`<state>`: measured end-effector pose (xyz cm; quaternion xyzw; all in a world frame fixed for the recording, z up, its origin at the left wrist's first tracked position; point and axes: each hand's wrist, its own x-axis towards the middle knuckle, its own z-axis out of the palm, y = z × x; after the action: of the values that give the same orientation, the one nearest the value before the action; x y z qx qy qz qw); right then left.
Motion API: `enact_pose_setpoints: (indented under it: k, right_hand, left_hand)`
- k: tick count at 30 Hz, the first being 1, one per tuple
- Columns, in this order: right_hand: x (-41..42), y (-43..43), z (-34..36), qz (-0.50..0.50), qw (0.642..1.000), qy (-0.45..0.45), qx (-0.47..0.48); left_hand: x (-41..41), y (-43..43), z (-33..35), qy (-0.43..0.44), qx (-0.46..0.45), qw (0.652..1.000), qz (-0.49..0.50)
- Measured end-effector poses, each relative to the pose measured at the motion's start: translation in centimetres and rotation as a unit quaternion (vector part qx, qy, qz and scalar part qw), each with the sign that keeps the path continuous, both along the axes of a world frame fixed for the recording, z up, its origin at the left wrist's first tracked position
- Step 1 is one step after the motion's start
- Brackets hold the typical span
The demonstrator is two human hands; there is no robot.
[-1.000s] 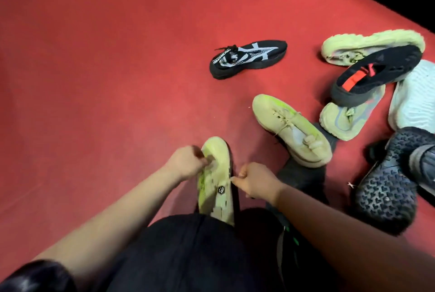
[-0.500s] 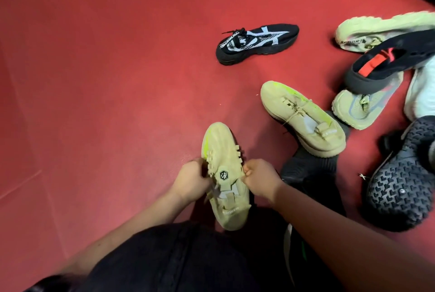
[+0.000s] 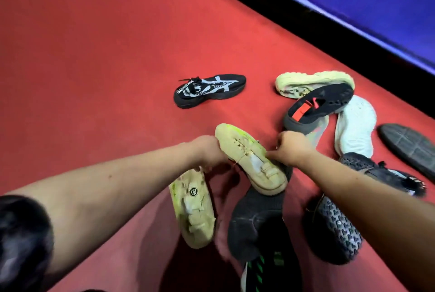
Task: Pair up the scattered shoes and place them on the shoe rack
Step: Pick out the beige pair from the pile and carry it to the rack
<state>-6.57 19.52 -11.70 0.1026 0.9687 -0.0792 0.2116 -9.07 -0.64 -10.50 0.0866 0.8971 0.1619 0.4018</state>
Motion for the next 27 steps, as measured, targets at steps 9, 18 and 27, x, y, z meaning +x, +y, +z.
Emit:
enact_pose_setpoints:
  k: [9, 18, 27]
  right_hand:
    - [0.7, 0.2, -2.8, -0.039, 0.998, -0.011, -0.039]
    - [1.3, -0.4, -2.2, 0.013, 0.998, -0.029, -0.049]
    - [0.9, -0.2, -2.1, -0.029, 0.993, -0.059, -0.097]
  left_hand:
    - [0.7, 5.6, -2.1, -0.024, -0.053, 0.998, 0.040]
    - [-0.4, 4.8, -4.7, 0.042, -0.033, 0.998, 0.030]
    - [-0.9, 2.9, -6.4, -0.006, 0.112, 0.974, 0.199]
